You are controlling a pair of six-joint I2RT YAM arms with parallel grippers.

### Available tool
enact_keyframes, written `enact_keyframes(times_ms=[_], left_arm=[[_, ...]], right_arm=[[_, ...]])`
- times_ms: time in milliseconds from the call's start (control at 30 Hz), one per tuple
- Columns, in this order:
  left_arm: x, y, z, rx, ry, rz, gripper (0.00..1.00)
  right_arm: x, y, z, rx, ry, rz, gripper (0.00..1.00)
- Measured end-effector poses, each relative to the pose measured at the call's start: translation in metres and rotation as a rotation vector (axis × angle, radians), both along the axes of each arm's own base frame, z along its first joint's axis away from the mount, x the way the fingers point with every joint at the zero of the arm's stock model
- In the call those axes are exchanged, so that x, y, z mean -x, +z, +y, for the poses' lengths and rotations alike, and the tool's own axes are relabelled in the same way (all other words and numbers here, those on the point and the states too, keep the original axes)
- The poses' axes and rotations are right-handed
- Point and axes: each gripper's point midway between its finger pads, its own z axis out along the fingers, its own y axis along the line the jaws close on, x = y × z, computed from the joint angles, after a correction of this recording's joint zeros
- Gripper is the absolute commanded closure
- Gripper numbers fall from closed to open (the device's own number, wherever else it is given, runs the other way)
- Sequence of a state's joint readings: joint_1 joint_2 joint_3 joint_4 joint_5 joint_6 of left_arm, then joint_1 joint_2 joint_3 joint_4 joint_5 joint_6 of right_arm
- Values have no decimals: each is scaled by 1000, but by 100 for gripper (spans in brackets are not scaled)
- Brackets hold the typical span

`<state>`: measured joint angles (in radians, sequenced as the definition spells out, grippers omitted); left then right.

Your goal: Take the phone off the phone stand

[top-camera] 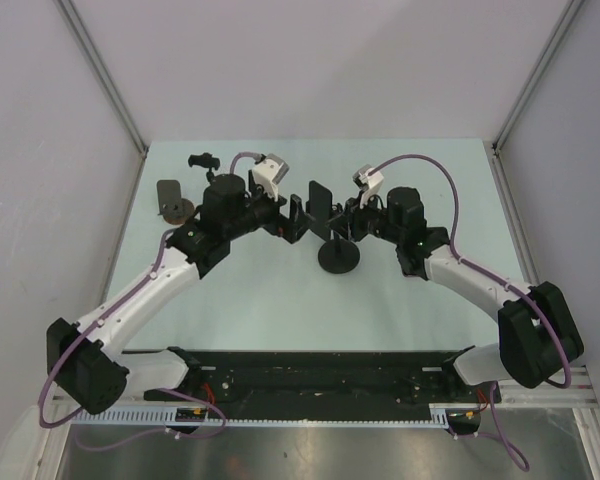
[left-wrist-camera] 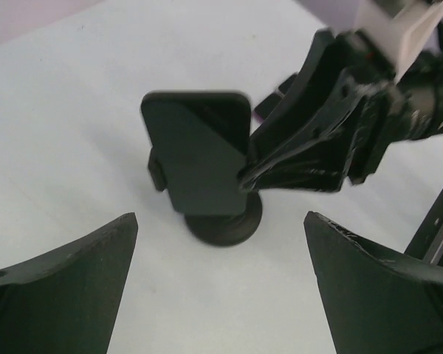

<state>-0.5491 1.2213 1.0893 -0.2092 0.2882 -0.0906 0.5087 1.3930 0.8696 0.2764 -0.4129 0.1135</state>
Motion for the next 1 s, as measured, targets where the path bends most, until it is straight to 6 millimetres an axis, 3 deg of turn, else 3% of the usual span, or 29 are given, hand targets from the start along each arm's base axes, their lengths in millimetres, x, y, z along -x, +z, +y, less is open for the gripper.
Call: enact_keyframes(times_ms=[167,400,833,1000], left_arm=[[-6,16,-19,115,46,-69,0],[-32,14,-28,156,96,-121,0],[-50,-6,-43,158,88,-116,0],[-55,-29,-48,143,94,-69,5]], right_arm=[[2,1,4,-4,-8,1,100],[6,0,10,-1,1,-2,100],[10,0,15,-2,20,-2,100],[11,0,15,-2,22,-1,100]])
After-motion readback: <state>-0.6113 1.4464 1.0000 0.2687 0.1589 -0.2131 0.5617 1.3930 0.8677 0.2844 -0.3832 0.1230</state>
